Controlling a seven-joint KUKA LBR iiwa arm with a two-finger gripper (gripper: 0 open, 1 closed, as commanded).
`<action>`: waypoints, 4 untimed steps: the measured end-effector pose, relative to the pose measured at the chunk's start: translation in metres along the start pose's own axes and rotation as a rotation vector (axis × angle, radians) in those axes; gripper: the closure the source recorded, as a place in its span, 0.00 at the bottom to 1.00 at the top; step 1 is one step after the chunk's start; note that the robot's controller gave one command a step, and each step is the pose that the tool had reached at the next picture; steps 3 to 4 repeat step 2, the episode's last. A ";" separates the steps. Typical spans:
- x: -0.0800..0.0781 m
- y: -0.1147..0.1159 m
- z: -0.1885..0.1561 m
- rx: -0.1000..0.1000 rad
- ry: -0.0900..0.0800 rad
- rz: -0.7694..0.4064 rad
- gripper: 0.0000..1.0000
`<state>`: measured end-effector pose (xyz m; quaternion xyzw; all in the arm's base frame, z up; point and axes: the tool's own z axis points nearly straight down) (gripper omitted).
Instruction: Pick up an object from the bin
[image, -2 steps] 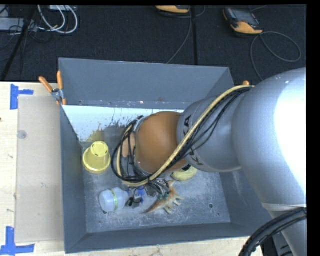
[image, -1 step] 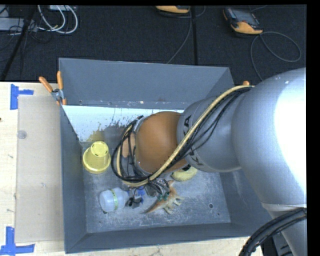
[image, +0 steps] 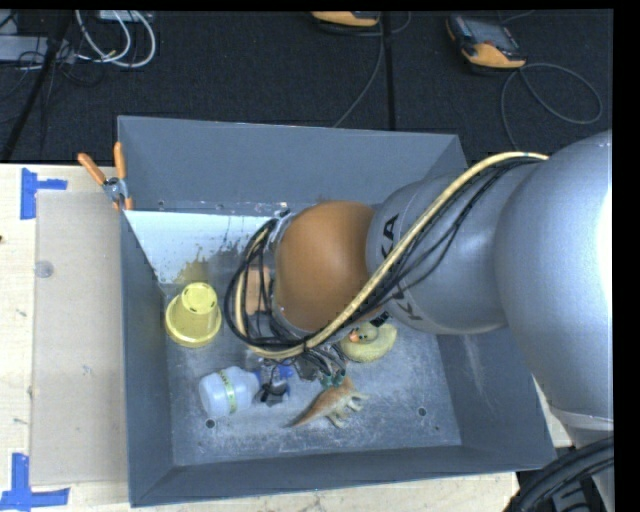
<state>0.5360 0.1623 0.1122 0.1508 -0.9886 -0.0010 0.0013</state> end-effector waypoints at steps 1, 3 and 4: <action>0.000 0.000 0.000 0.000 0.000 0.000 1.00; -0.017 0.002 0.022 0.000 -0.005 -0.008 1.00; -0.017 0.002 0.022 0.000 -0.005 -0.008 1.00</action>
Offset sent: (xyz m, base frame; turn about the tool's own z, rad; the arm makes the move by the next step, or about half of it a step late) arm 0.0250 0.0133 -0.0422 -0.0210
